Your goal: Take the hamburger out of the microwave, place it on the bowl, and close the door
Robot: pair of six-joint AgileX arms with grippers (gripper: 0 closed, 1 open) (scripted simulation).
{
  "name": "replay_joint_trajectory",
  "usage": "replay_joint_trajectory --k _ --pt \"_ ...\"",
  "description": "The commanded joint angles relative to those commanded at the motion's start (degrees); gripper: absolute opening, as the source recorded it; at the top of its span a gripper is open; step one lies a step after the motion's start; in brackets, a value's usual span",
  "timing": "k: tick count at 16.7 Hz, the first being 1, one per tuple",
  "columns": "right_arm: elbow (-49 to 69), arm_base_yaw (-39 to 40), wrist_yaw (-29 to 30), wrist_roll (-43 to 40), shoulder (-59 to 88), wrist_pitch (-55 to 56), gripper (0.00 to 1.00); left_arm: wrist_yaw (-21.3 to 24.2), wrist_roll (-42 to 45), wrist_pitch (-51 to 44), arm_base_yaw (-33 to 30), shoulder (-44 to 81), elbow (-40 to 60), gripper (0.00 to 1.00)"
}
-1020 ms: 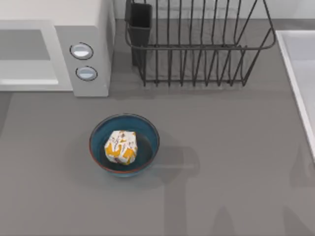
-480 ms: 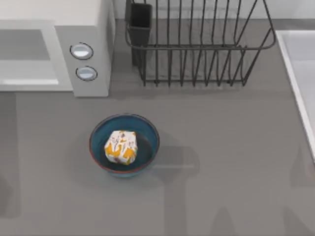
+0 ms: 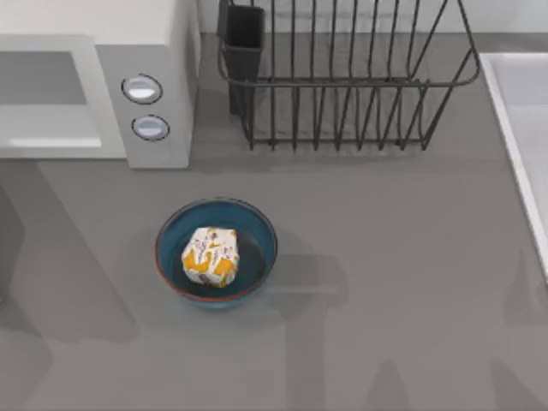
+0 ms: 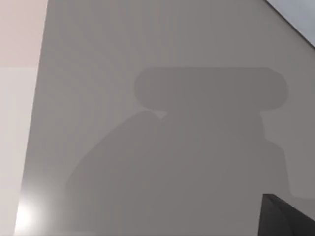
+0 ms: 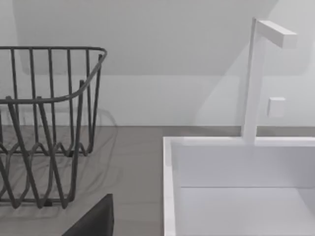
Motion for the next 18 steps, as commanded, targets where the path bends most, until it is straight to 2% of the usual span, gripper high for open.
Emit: replay_joint_trajectory --k 4,9,11,18 --pt "0.0 0.0 0.0 0.0 0.0 0.0 1.0 -1.45 -2.28 0.59 -2.08 -2.1 -2.07 0.0" --pt "0.0 0.0 0.0 0.0 0.0 0.0 1.0 -8.37 -13.42 3.79 -14.68 -13.91 -11.36 0.0" --pt "0.0 0.0 0.0 0.0 0.0 0.0 1.0 -10.56 -16.57 4.81 -17.86 -17.05 -14.29 0.0" --pt "0.0 0.0 0.0 0.0 0.0 0.0 1.0 -11.64 -18.09 4.98 -19.25 -17.79 -15.08 0.0"
